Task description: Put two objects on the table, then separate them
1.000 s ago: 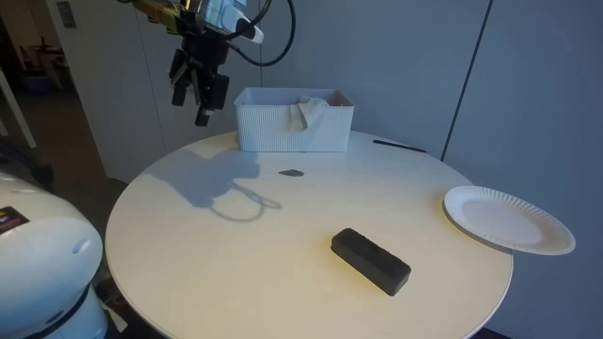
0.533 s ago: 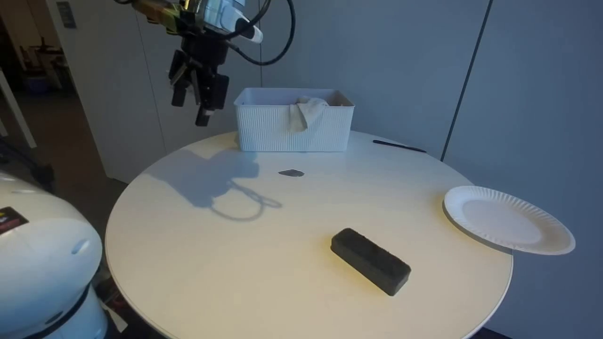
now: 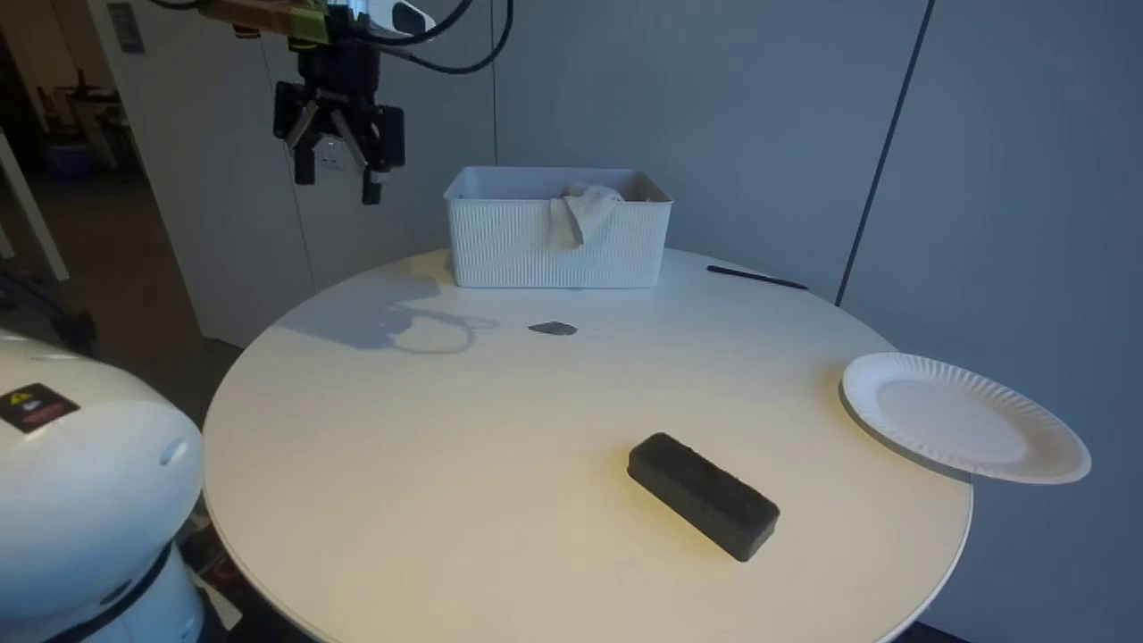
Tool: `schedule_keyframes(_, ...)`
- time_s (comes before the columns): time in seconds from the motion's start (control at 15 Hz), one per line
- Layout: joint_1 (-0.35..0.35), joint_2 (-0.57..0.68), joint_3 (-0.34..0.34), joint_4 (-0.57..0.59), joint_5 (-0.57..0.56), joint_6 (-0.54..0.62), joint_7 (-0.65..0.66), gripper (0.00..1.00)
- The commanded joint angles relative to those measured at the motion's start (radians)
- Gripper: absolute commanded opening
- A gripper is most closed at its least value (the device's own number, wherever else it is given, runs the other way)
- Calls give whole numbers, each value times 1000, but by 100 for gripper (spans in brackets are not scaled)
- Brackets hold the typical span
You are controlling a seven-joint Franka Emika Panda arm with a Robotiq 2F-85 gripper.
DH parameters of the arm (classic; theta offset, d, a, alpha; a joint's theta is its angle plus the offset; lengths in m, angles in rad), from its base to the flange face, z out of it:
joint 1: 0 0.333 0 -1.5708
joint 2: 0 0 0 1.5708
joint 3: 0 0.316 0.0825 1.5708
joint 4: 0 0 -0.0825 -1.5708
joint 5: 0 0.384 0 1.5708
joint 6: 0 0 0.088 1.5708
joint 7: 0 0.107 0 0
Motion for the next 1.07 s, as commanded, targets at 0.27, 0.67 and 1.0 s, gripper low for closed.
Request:
schedule_keyframes(0.27, 54, 350, 77, 342, -216, 282, -101, 100)
schedule_keyframes(0.67, 68, 358, 40, 358, -91, 290, -118, 100)
schedule_keyframes(1.0, 69, 361, 29, 381, -67, 249, -125, 100)
